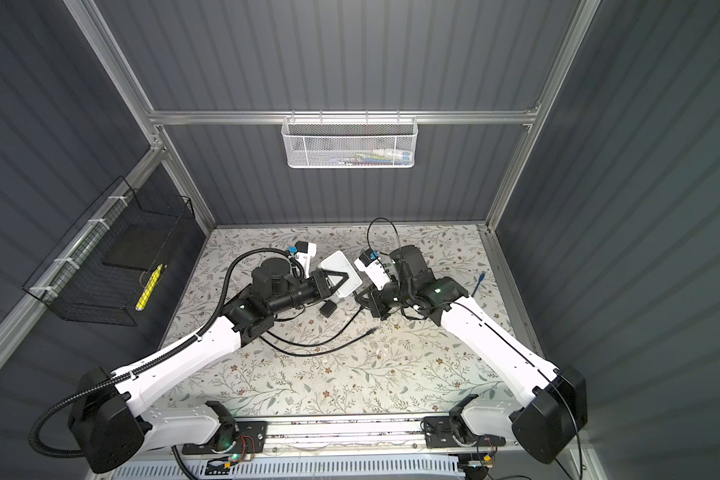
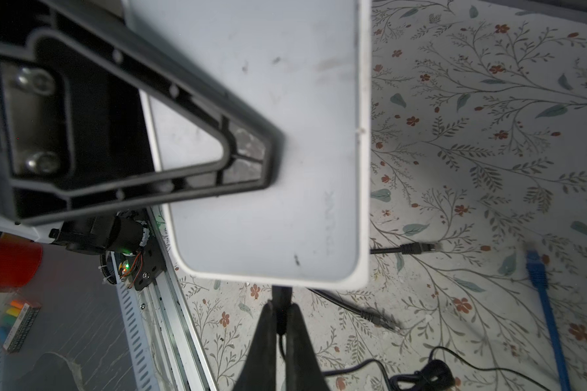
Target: Insert the plug into the switch port
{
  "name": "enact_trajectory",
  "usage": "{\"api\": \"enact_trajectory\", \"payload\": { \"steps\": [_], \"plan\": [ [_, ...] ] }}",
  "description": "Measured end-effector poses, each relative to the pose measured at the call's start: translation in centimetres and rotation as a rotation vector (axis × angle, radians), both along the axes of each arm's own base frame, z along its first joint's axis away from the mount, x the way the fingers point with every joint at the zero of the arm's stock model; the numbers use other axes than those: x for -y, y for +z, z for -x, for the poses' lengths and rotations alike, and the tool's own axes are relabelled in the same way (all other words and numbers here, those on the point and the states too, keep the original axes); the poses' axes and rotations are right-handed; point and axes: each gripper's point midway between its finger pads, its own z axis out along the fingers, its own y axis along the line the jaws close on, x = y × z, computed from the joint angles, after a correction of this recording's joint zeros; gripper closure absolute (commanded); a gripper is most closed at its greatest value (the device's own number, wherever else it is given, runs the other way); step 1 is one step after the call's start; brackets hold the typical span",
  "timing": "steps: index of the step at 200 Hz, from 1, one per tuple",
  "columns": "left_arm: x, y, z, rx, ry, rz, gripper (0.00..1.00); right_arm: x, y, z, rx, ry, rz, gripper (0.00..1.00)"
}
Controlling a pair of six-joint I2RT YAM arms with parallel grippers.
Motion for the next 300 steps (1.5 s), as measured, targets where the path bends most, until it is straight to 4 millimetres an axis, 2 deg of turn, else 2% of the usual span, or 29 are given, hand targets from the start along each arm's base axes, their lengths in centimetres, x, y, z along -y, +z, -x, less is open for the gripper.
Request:
{"api": "enact_trajectory", "payload": {
  "steps": [22,76,203,300],
  "plan": [
    [0.0,0.4,0.0,0.008,-0.004,-0.003,1.00,0.1,0.4,-0.1,0.020,0.001,0.011,1.00],
    [0.0,0.0,0.2,-0.005,-0.015,-0.017,1.00,0.4,0.5,0.0,0.035,-0.001,0.028,1.00],
    [0.2,1.4,0.2,0.023,-0.046,0.035,1.00,0.3,2.0,-0.2,0.079,-0.031,-0.036,1.00],
    [0.4,0.8,0.1,0.004,-0.066,0.042,1.00,0.3,1.9,-0.6,0.107,-0.031,-0.045,1.00]
  ]
}}
